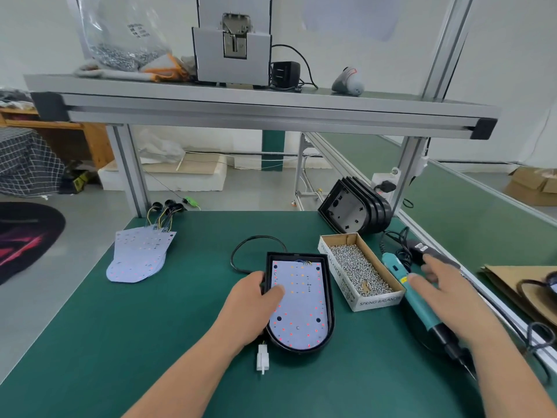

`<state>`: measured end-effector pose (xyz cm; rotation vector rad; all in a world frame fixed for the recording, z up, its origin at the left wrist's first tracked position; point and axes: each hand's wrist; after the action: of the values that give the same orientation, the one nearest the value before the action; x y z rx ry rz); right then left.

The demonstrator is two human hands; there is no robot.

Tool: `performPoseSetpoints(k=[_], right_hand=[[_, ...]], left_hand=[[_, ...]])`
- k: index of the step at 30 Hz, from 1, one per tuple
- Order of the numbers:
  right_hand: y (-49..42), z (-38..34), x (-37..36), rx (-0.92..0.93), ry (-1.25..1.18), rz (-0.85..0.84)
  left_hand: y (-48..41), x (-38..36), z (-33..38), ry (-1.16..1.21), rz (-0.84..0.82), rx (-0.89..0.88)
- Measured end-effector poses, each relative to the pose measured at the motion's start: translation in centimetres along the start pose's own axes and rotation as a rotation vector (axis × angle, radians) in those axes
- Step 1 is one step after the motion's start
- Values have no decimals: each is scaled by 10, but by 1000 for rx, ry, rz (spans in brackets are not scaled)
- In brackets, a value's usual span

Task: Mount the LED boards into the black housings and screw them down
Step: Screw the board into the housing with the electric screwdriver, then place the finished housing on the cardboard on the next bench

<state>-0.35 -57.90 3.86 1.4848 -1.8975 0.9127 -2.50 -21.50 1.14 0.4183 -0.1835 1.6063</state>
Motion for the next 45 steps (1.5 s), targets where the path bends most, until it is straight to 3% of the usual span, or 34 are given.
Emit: performPoseSetpoints(k=[3,5,11,16,18,21,23,27,34,42,45], right_hand=[[8,-32,-6,183,-34,207],[18,-61,-17,297,-101,218],[36,-112,-69,328,-151,-146],[38,-116,-85,323,-263,-247],[40,-118,-87,320,-336,-218],[39,-118,-86,329,-429,-66],[39,-117,-83,344,-441,37],[42,-110,-85,622,-206,147],[47,-107,-90,1028,36,159],[52,-100,-89,1177,311,-71],[55,-98,-85,1115,323,-188]], left_hand=[[-1,-1,-1,4,8,-2],[-2,-2,-1,5,12,-8],[-2,-3,-4,35,60,-86],[2,-6,2,207,51,-128],[4,-3,10,343,10,-37],[-1,6,16,632,-70,190],[-4,12,15,738,-120,252],[-3,14,12,733,-225,230],[-6,15,8,697,-142,85],[-1,13,11,497,-135,-28],[1,10,12,527,-121,-95]])
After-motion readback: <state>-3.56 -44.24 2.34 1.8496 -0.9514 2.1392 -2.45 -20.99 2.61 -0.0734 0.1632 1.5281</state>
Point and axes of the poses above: each hand's wrist, its own y-axis away from the middle knuckle, its own x-axis out of the back of the hand, z = x × y, and after that the axes turned 5 degrees about x, right-handed
